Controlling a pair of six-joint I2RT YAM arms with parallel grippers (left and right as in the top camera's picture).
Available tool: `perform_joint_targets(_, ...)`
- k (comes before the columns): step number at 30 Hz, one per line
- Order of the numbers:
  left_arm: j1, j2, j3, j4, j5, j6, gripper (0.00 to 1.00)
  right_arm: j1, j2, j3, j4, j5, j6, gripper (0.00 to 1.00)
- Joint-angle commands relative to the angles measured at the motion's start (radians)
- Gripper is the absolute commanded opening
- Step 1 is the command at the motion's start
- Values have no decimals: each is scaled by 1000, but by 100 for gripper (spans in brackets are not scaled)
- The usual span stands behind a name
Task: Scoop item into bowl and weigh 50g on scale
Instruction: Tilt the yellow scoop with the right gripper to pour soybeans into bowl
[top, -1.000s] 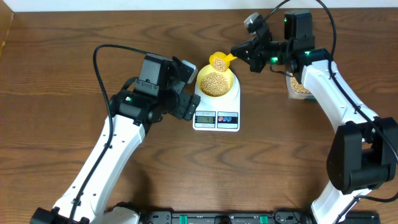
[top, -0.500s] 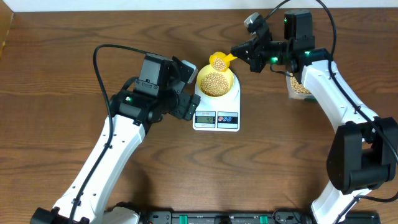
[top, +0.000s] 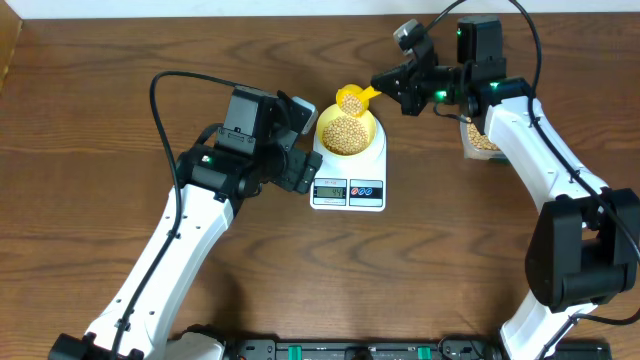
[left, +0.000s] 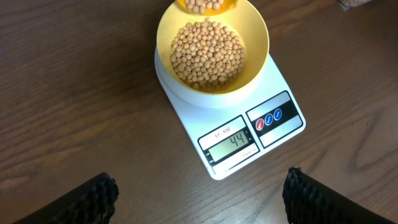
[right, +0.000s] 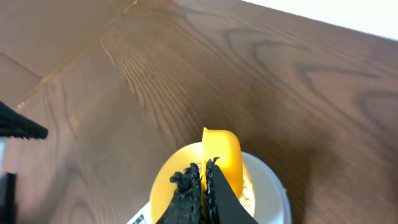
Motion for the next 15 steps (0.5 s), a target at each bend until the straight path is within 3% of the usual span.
perform_joint_targets(1,3,-2,-3,0,8,17,87,8,9,-4,0,-7,140,1)
perform_joint_targets(15,3,-2,-3,0,8,17,87,8,9,-4,3,-7,155,1)
